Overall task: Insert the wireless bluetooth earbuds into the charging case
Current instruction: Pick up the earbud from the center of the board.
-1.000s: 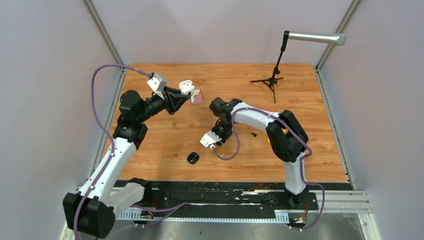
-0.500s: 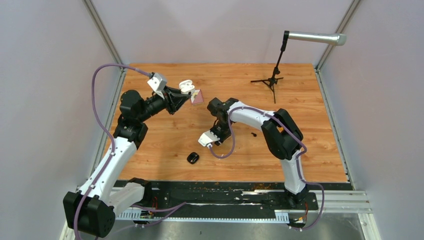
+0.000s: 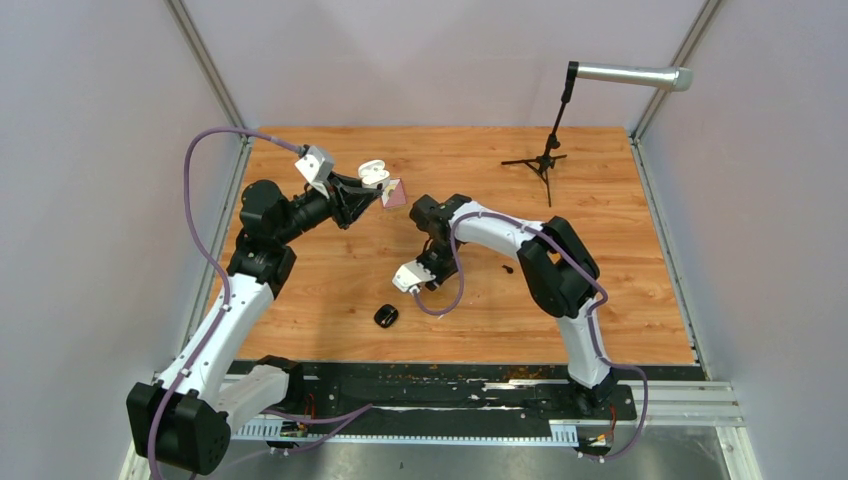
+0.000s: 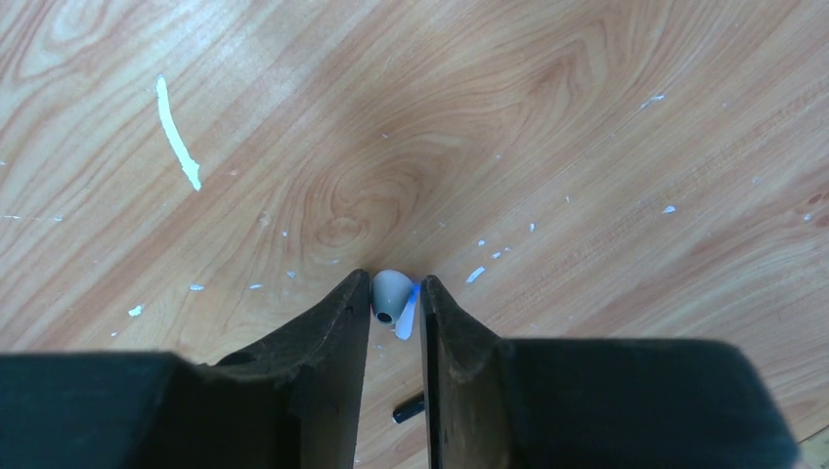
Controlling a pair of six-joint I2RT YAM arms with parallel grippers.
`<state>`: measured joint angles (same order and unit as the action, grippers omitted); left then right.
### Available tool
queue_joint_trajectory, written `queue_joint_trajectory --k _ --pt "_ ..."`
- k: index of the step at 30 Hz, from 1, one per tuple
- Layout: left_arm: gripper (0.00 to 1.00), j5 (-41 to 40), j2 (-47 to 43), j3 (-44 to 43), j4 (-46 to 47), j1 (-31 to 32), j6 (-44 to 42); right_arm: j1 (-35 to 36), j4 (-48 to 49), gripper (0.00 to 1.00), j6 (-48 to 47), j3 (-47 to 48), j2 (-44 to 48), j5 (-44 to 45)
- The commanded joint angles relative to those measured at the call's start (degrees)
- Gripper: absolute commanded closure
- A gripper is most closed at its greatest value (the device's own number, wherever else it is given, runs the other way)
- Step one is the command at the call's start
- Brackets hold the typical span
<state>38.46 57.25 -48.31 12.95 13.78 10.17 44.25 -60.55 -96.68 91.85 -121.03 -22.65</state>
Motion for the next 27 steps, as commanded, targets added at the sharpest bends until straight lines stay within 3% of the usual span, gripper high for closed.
queue_joint_trajectory --k 1,4,8,14,20,24,27 --pt "1.00 -0.2 -0.4 0.2 2.6 -0.3 0.5 0.5 -2.2 0.73 1.9 2.0 -1.8 0.2" --pt "1.00 -0.2 -0.2 0.1 2.5 -0.3 0.4 0.6 -3.6 0.81 2.9 3.0 -3.0 1.2" --pt "1.00 -0.3 -0.4 0.1 2.5 -0.3 0.4 0.5 -6.9 1.00 5.8 7.0 -4.3 -1.0" --pt "1.00 -0.3 0.4 -0.5 2.2 -0.3 0.0 -0.7 -7.3 1.00 17.3 13.4 2.0 -10.4" --pt "1.00 0.0 4.9 -2.7 6.9 -0.3 3.2 -8.8 -5.4 1.00 38.2 17.0 12.8 -27.0" --pt "1.00 1.0 9.0 -5.7 9.8 -0.3 4.7 -15.7 8.0 1.00 60.8 14.4 21.3 -38.1" --pt "1.00 2.0 11.9 -8.0 11.6 -0.3 6.1 -19.3 36.6 1.00 89.7 4.6 29.9 -42.5"
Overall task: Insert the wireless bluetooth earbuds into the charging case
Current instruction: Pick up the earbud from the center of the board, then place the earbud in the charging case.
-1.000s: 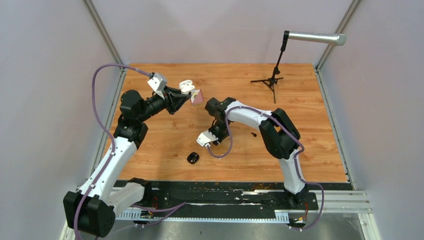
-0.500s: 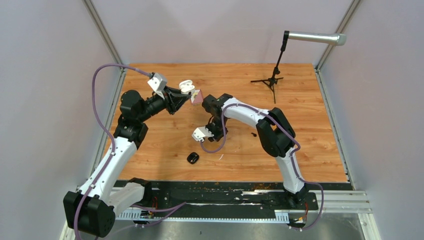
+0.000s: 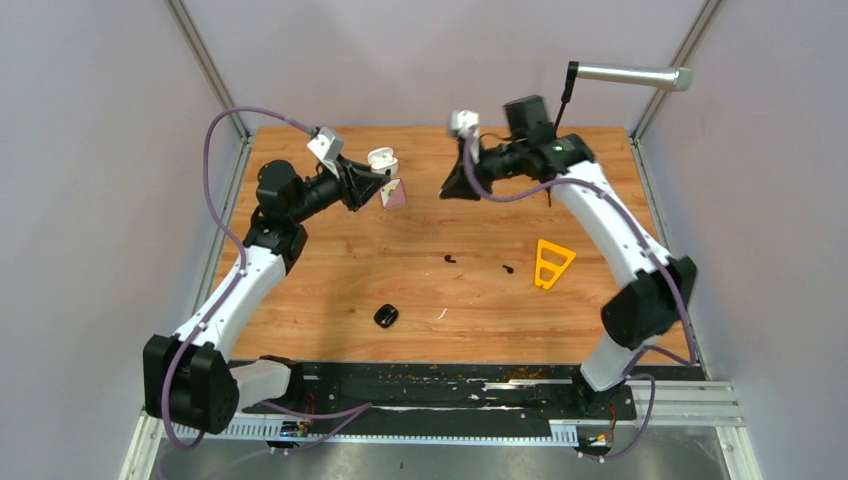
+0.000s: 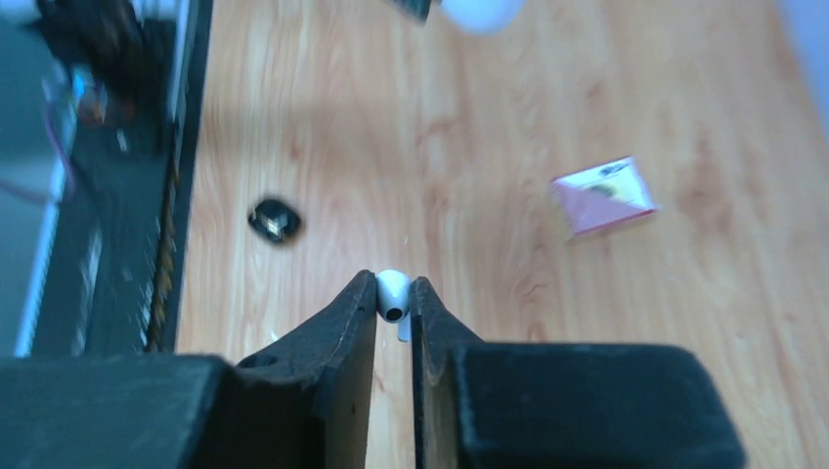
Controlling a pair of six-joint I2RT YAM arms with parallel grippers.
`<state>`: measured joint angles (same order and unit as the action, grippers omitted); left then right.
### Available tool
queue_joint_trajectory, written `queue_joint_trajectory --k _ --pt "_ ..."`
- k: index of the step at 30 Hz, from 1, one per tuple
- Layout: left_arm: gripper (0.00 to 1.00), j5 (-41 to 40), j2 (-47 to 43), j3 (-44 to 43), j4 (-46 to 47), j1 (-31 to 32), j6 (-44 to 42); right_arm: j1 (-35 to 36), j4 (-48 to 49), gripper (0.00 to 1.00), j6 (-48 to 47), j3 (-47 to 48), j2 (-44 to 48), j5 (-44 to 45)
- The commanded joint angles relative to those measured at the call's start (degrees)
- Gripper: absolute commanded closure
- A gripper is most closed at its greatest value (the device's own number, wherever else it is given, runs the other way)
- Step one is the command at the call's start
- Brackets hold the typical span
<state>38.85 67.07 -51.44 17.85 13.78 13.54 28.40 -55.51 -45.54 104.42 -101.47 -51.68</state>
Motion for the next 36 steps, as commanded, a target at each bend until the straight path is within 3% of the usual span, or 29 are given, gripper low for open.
queue_joint_trajectory --k 1,3,7,17,27,36 --pt "1.00 2.0 2.8 -5.4 7.3 -0.3 3.3 -4.2 42.3 1.00 48.3 -11.8 13.0 -12.9" --pt "1.00 3.5 4.2 -6.5 8.2 0.0 4.2 -4.7 54.4 1.00 58.4 -14.9 16.1 -10.8" --pt "1.00 5.9 4.8 -7.7 9.6 1.9 5.5 -4.7 60.9 1.00 67.1 -11.9 15.6 -5.0" --pt "1.00 7.4 2.9 -10.9 5.2 6.9 8.0 0.0 73.6 1.00 72.1 -2.7 9.6 7.6" --pt "1.00 3.0 3.6 -16.7 5.8 7.0 11.9 6.1 76.6 1.00 72.7 -6.9 10.5 19.3" --pt "1.00 2.0 3.4 -17.6 6.3 7.1 12.3 7.6 76.3 1.00 72.3 -6.9 10.0 20.4"
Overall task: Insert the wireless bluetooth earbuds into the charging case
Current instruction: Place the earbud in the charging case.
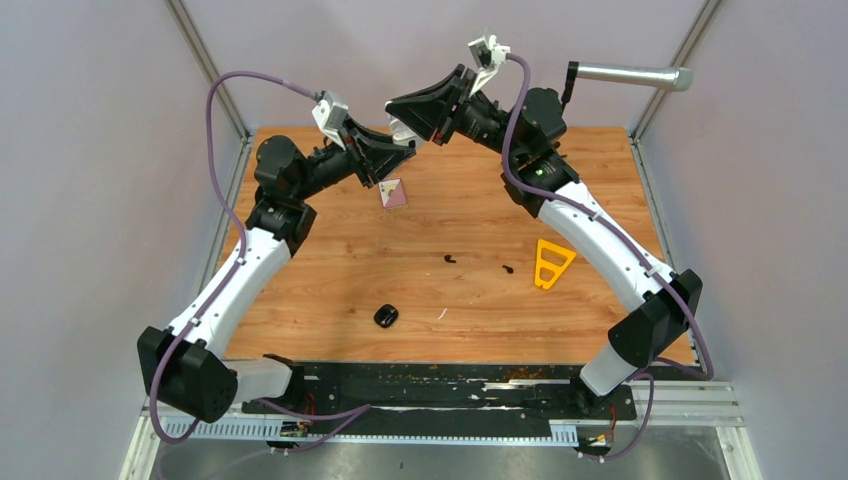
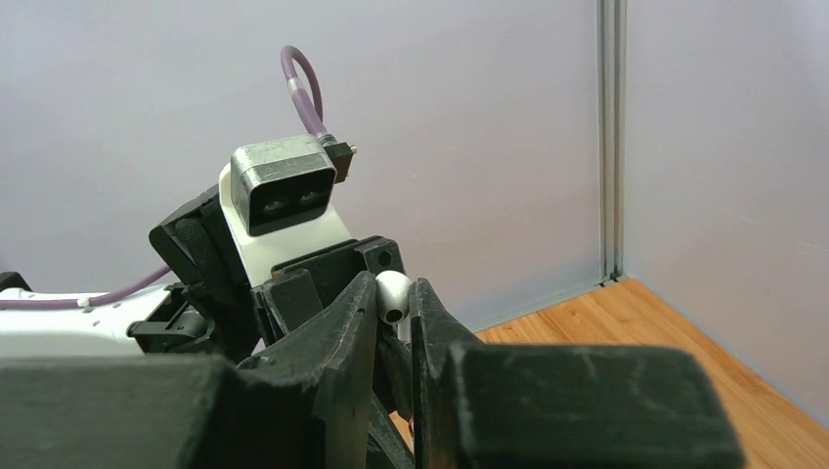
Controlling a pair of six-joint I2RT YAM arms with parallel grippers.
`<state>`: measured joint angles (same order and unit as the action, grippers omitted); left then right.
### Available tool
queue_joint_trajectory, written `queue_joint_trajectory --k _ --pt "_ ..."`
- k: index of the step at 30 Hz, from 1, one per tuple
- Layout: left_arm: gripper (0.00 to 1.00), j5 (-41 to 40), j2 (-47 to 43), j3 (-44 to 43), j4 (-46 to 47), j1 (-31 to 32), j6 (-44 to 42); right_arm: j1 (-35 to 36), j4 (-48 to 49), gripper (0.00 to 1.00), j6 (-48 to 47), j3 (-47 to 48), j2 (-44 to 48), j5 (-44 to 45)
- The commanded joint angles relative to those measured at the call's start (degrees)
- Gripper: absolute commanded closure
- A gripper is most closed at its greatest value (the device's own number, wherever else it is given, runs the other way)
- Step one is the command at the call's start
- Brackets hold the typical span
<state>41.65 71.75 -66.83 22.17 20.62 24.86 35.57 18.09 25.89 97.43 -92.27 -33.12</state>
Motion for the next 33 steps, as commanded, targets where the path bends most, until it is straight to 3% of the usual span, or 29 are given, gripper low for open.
queue_joint_trajectory --k 1,33 --pt "1.00 -0.9 -1.3 -2.2 1.8 0.2 1.0 0.4 2.7 1.00 0.8 -0.1 0.8 1.9" --pt "1.00 -2.1 -2.3 -3.5 1.5 0.0 1.1 1.9 2.8 1.00 -4.5 -5.7 4.3 3.0"
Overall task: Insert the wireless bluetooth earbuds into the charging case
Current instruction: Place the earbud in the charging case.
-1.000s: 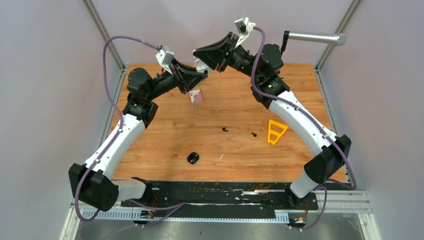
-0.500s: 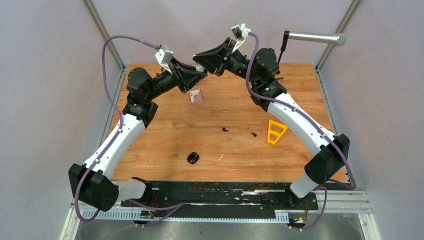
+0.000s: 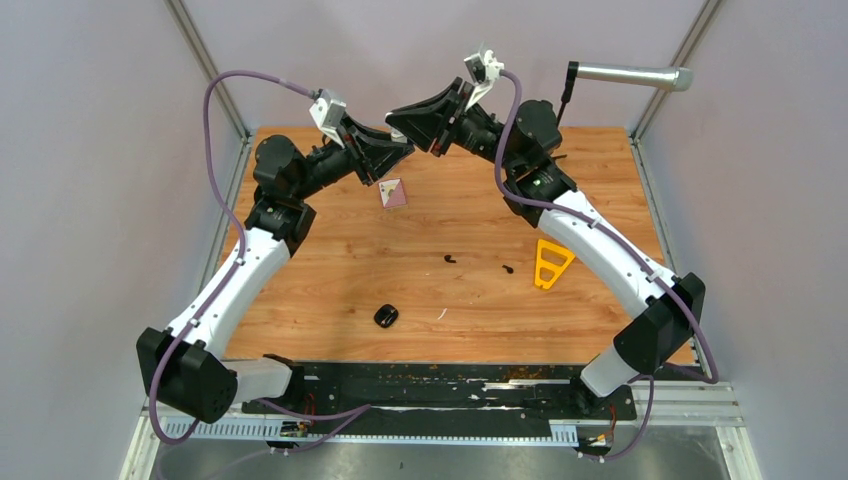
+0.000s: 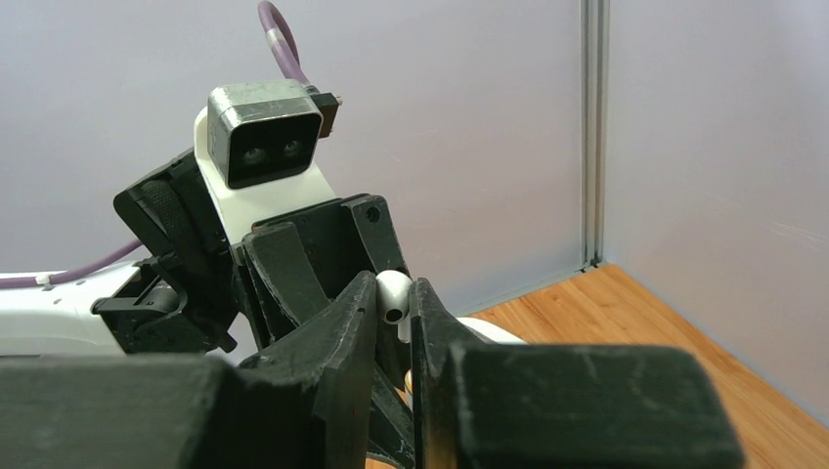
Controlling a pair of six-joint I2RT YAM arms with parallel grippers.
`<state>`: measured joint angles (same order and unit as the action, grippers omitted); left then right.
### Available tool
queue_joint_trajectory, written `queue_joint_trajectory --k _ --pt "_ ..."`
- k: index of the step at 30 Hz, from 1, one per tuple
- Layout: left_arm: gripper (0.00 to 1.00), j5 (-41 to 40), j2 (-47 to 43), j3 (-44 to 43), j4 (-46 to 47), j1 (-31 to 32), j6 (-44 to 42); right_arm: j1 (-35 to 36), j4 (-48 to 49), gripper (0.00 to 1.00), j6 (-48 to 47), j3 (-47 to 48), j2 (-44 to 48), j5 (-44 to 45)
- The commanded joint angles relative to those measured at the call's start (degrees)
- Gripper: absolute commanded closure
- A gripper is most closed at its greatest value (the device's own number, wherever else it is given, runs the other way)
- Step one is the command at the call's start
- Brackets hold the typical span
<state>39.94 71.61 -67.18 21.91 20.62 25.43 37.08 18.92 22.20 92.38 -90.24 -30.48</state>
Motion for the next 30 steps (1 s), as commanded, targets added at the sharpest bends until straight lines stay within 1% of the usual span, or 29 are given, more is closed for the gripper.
queue_joint_trajectory --k 1,30 --pt "1.00 -0.4 -2.2 -3.2 1.8 0.1 0.5 0.4 2.0 1.00 -0.9 -0.8 2.3 0.5" --pt "1.00 -0.1 -2.7 -2.7 1.8 -0.5 0.3 0.5 1.5 1.00 -2.4 -1.7 2.3 3.3"
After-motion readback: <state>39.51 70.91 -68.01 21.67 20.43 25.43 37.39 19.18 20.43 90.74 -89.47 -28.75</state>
